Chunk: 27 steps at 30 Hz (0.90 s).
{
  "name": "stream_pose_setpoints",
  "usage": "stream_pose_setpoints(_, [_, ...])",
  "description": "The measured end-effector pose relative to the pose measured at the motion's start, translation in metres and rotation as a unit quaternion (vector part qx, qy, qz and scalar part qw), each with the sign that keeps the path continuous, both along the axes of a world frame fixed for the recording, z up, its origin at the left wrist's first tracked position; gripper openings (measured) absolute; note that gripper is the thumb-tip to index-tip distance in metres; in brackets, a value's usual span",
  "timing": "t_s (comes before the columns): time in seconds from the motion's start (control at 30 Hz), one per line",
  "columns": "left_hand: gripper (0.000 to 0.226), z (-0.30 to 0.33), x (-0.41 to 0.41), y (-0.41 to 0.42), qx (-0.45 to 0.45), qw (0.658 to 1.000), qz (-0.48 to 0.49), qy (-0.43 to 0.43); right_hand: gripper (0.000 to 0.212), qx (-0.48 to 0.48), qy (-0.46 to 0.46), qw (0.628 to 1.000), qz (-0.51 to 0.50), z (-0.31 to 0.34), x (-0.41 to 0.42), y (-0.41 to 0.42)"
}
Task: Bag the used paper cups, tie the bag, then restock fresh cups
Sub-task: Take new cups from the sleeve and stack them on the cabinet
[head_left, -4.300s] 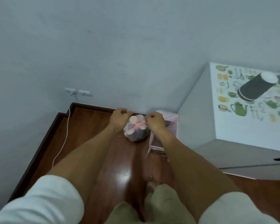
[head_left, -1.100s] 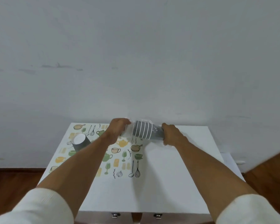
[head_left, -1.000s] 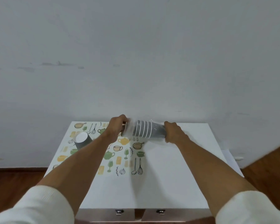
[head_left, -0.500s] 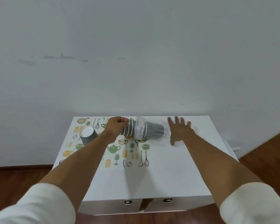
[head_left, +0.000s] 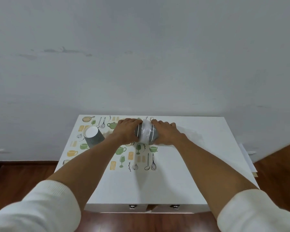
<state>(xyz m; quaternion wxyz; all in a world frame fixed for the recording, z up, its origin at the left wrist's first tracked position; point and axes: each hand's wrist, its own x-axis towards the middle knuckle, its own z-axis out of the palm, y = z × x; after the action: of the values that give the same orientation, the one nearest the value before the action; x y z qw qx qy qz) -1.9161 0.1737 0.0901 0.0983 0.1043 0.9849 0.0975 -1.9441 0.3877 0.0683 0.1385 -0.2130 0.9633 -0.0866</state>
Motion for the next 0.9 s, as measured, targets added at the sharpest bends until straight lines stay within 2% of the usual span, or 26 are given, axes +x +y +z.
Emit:
stream_pose_setpoints(0.1, [0.085, -0.002, -0.005, 0.002, -0.016, 1.0, -0.013, 0.007, 0.095, 0.001, 0.0, 1.0, -0.009, -0.007, 0.002, 0.001])
stream_pose_setpoints(0.3, [0.076, 0.008, -0.012, 0.001, -0.046, 0.993, -0.036, 0.098, 0.081, -0.018, 0.051, 0.998, -0.015, -0.003, -0.001, 0.001])
stream_pose_setpoints(0.4, [0.068, 0.023, -0.015, -0.001, -0.05, 0.993, -0.025, 0.108, 0.071, -0.03, 0.084, 0.996, -0.004, 0.01, -0.003, 0.0])
stream_pose_setpoints(0.5, [0.054, 0.04, -0.013, -0.015, -0.031, 0.996, 0.004, 0.08, 0.072, -0.019, 0.119, 0.993, 0.003, 0.022, -0.004, 0.004])
stream_pose_setpoints(0.8, [0.066, 0.074, 0.008, -0.072, 0.005, 0.992, 0.047, 0.121, 0.078, -0.057, 0.101, 0.992, -0.05, 0.05, 0.007, -0.015])
stream_pose_setpoints(0.9, [0.068, 0.083, 0.026, -0.093, 0.094, 0.983, 0.091, 0.127, 0.076, -0.076, 0.104, 0.99, -0.054, 0.055, 0.014, -0.038])
